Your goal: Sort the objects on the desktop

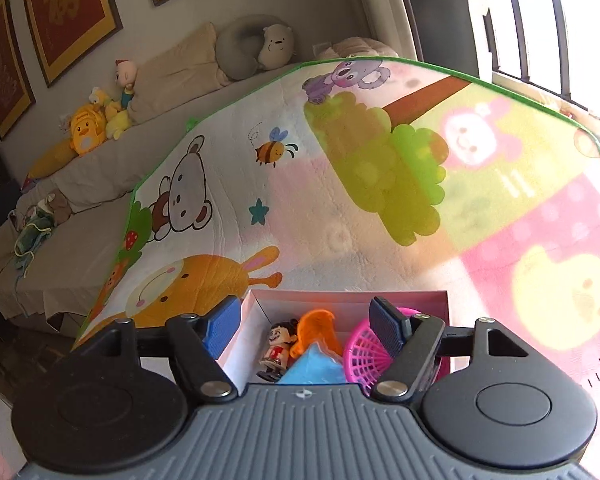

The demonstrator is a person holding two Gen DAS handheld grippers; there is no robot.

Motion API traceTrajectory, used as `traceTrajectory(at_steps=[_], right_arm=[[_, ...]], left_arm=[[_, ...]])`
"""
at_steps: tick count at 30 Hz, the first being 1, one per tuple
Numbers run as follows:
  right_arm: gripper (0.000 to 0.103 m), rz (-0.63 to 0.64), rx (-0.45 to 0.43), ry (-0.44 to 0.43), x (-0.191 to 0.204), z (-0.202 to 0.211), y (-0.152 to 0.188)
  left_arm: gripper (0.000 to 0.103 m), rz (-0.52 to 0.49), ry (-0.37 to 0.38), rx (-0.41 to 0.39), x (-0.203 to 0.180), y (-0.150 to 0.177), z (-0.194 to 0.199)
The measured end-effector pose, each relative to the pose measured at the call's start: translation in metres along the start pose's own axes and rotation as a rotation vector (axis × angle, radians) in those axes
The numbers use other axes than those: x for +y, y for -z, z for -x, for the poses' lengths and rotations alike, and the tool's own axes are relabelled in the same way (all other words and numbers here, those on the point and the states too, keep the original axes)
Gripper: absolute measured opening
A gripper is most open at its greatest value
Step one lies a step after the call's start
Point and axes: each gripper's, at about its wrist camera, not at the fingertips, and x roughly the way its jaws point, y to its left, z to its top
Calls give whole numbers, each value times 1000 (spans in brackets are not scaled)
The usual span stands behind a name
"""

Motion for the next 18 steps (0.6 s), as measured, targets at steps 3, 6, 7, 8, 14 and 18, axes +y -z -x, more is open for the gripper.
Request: traceTrajectory(at_steps=[3,6,7,8,14,18], right_arm=[[77,16,-7,9,-4,25,25],[84,36,-6,-3,-2,54,57],[86,49,-8,-3,0,63,69],[90,62,-10,-2,3,71,81],[103,66,6,81,10,90,155],[103,46,92,142,4,67,182]], left_arm=[[103,34,29,33,-1,8,-3],[103,41,35,53,-6,18,-2],[103,39,33,54,-8,21,-1],[103,39,30,54,-10,24,0],[103,79,30,80,-12,31,-3],[103,70,0,71,-20,31,-5]])
